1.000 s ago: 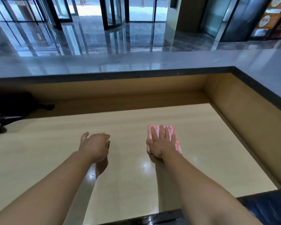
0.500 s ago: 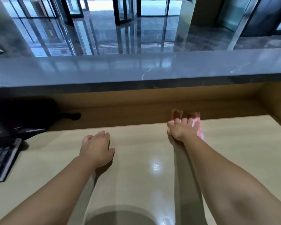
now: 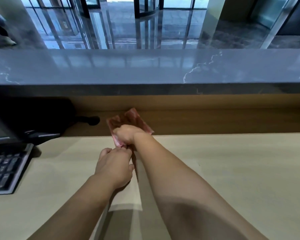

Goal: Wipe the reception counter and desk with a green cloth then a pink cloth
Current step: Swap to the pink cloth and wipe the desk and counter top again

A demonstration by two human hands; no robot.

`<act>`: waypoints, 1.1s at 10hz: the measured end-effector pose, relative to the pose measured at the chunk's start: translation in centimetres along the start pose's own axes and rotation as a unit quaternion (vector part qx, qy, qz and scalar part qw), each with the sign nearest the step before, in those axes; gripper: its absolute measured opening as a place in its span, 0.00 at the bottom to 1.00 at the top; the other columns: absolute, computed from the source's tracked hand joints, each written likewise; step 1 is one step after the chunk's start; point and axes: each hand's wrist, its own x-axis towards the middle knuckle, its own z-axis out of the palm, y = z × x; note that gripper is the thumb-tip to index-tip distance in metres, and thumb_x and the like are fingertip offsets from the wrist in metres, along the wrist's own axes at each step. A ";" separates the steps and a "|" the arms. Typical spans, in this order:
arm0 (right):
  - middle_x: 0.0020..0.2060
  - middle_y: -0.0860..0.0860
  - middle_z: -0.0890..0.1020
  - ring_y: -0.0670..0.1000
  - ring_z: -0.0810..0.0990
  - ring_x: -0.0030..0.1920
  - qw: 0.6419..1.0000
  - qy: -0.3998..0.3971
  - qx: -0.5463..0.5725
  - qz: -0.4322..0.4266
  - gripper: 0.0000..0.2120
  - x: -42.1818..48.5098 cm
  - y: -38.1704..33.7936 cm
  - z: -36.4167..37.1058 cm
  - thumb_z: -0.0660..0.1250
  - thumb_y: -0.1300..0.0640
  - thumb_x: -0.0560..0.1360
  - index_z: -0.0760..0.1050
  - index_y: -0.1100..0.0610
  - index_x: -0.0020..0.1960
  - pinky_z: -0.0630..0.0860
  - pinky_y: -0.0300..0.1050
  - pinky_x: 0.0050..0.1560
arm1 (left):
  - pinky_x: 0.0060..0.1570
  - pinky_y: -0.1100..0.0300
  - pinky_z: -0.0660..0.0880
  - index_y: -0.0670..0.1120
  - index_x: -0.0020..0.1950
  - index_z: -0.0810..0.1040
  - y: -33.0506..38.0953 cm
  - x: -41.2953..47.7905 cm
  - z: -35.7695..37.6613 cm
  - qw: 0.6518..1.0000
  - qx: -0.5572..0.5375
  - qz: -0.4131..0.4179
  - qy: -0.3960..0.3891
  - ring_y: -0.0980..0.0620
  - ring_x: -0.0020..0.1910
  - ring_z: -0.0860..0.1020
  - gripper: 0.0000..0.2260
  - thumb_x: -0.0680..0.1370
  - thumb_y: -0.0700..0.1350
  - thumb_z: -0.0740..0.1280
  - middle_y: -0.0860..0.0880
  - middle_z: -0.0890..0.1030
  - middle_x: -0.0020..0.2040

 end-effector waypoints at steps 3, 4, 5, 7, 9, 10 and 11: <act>0.77 0.47 0.53 0.56 0.46 0.77 0.942 0.223 -0.249 -0.028 0.27 -4.3 14.4 -6.6 0.49 0.47 0.80 0.47 0.42 0.77 0.40 0.51 0.75 | 0.74 0.53 0.51 0.50 0.69 0.65 0.9 0.3 -0.9 0.998 0.034 -0.027 -0.056 0.53 0.70 0.66 0.17 0.80 0.49 0.58 0.52 0.66 0.72; 0.78 0.49 0.50 0.57 0.45 0.77 0.936 0.231 -0.247 0.097 0.27 -6.2 20.3 -8.6 0.47 0.46 0.81 0.43 0.44 0.79 0.40 0.52 0.75 | 0.74 0.53 0.50 0.50 0.67 0.66 0.9 0.1 -1.0 0.997 0.029 -0.032 -0.065 0.54 0.71 0.66 0.16 0.80 0.49 0.58 0.52 0.66 0.72; 0.79 0.50 0.47 0.54 0.43 0.78 0.921 0.222 -0.248 0.204 0.31 -8.2 23.9 -10.1 0.50 0.48 0.79 0.44 0.48 0.79 0.39 0.55 0.75 | 0.75 0.52 0.48 0.51 0.67 0.65 0.8 0.1 -0.8 0.997 0.031 -0.033 -0.066 0.54 0.72 0.64 0.16 0.80 0.50 0.57 0.53 0.64 0.73; 0.40 0.60 0.83 0.61 0.81 0.49 0.343 -0.095 -0.915 0.189 0.24 -8.4 20.9 -10.2 0.51 0.41 0.81 0.80 0.56 0.52 0.74 0.63 0.58 | 0.75 0.52 0.44 0.50 0.76 0.57 0.7 -0.1 -0.4 0.997 0.004 -0.043 -0.067 0.54 0.76 0.56 0.23 0.81 0.50 0.57 0.53 0.55 0.78; 0.78 0.48 0.57 0.59 0.56 0.77 0.948 0.136 -0.187 0.217 0.27 -7.4 12.0 -4.4 0.54 0.43 0.79 0.59 0.45 0.77 0.50 0.64 0.73 | 0.75 0.53 0.43 0.49 0.78 0.54 0.8 -1.7 0.5 0.999 -0.017 -0.037 -0.008 0.55 0.77 0.53 0.23 0.83 0.49 0.53 0.51 0.53 0.79; 0.71 0.53 0.69 0.60 0.64 0.71 0.957 0.137 -0.242 0.084 0.24 -6.5 8.2 -0.8 0.56 0.42 0.78 0.64 0.48 0.72 0.56 0.63 0.70 | 0.74 0.53 0.48 0.51 0.67 0.69 0.1 -4.6 2.0 0.996 -0.032 -0.035 0.078 0.55 0.68 0.70 0.15 0.81 0.48 0.55 0.52 0.69 0.71; 0.76 0.56 0.59 0.58 0.54 0.76 0.960 0.135 -0.244 -0.027 0.28 -6.6 4.3 3.0 0.52 0.43 0.81 0.51 0.48 0.78 0.45 0.64 0.73 | 0.70 0.54 0.54 0.50 0.56 0.79 -0.7 -7.2 3.4 0.992 -0.030 -0.032 0.120 0.53 0.56 0.79 0.12 0.79 0.45 0.57 0.52 0.80 0.57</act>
